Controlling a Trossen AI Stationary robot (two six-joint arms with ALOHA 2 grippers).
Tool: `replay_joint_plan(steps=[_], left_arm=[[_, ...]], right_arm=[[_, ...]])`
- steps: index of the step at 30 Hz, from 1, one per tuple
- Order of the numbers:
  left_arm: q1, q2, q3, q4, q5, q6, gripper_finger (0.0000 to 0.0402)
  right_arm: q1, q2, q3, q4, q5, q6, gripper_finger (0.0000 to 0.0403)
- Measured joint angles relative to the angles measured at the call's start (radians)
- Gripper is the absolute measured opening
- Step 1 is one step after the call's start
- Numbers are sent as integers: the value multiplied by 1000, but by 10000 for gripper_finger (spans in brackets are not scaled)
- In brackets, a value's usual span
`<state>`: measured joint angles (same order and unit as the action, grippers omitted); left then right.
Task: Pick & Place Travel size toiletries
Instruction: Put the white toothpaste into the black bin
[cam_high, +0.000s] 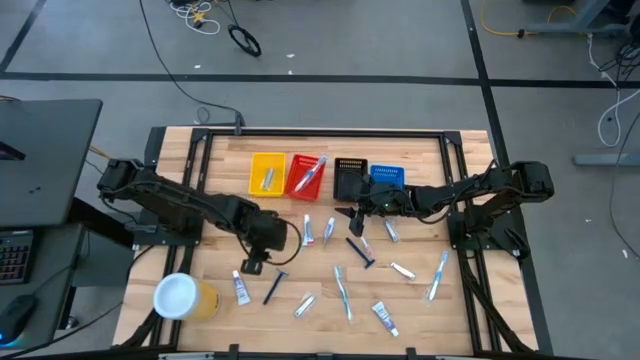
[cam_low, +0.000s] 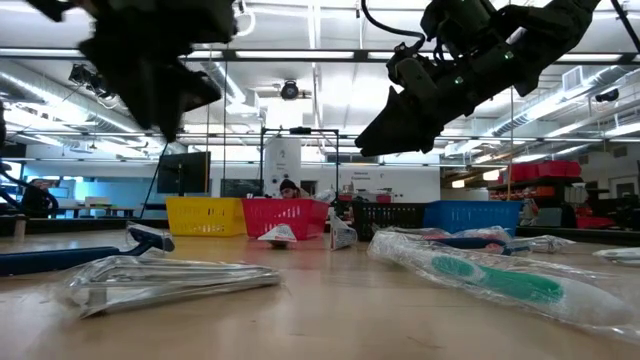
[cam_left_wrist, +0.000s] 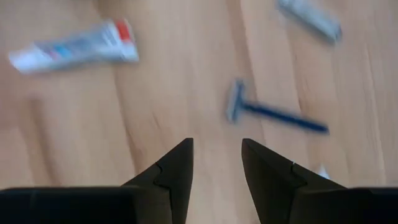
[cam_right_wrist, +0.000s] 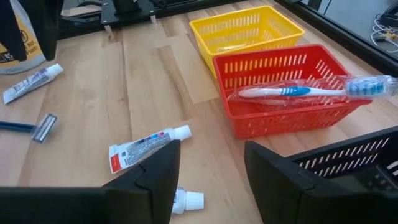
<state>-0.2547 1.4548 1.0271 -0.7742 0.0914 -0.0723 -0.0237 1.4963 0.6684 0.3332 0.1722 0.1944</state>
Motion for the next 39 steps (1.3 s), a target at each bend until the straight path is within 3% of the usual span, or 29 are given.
replay_joint_plan(steps=[3,9,15,19,28,35,39], left_arm=[[-34,0,-4,-82,26,13,146],[-111,0,-89,-77,87,51,146],[-187,0,-160,-60,74,70,146],[-244,0,-216,35,74,131,146],[-348,0,-265,155,16,102,146],[-384,0,-297,209,-55,163,146],[-390,0,-297,206,-29,209,145]], right_arm=[[0,0,0,-1,0,0,189],[0,0,0,-1,0,-7,189],[0,0,0,-1,1,-19,189],[0,0,0,0,1,-15,189],[0,0,0,0,1,-8,189],[0,0,0,0,1,-8,189],[0,0,0,0,1,-8,189]])
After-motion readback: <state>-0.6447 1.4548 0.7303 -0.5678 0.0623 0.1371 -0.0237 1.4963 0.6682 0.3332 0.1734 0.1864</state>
